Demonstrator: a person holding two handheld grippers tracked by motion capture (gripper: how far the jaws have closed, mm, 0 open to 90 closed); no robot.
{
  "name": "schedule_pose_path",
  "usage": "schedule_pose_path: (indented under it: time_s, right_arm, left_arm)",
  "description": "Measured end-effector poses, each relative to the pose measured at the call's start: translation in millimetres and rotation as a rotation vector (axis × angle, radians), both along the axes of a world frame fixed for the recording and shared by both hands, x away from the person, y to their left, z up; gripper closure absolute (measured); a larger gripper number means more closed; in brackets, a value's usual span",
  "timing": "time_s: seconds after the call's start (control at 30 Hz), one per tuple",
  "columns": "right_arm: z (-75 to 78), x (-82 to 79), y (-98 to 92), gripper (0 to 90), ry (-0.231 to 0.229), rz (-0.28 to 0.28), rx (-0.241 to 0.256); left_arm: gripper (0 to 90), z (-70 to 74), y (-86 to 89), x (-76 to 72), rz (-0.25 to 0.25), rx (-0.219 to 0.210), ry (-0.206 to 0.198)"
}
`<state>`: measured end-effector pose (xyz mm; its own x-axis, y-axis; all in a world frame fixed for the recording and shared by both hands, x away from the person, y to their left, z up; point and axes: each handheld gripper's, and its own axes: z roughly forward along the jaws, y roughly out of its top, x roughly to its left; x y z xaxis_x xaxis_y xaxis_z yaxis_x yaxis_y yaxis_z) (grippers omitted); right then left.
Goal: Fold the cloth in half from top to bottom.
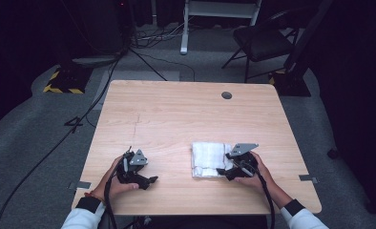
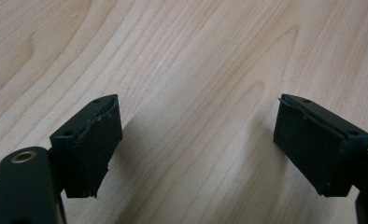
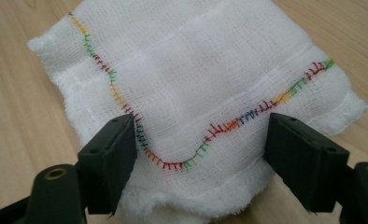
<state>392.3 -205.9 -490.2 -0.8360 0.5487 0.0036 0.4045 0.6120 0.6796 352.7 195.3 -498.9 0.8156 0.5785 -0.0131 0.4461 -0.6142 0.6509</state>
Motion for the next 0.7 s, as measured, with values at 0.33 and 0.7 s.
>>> schedule_pose_path:
  time_s: [0.33,0.7]
  right_arm:
    - [-0.2,45.9,17.0,25.9,0.009,-0.005,0.004]
    - [-1.4,84.6,32.1,25.9,0.016,-0.016,0.017]
  left_arm:
    - [14.3,-3.3,1.4,2.2,0.004,-0.026,-0.021]
    - [14.2,-4.7,0.4,3.0,0.011,-0.039,-0.027]
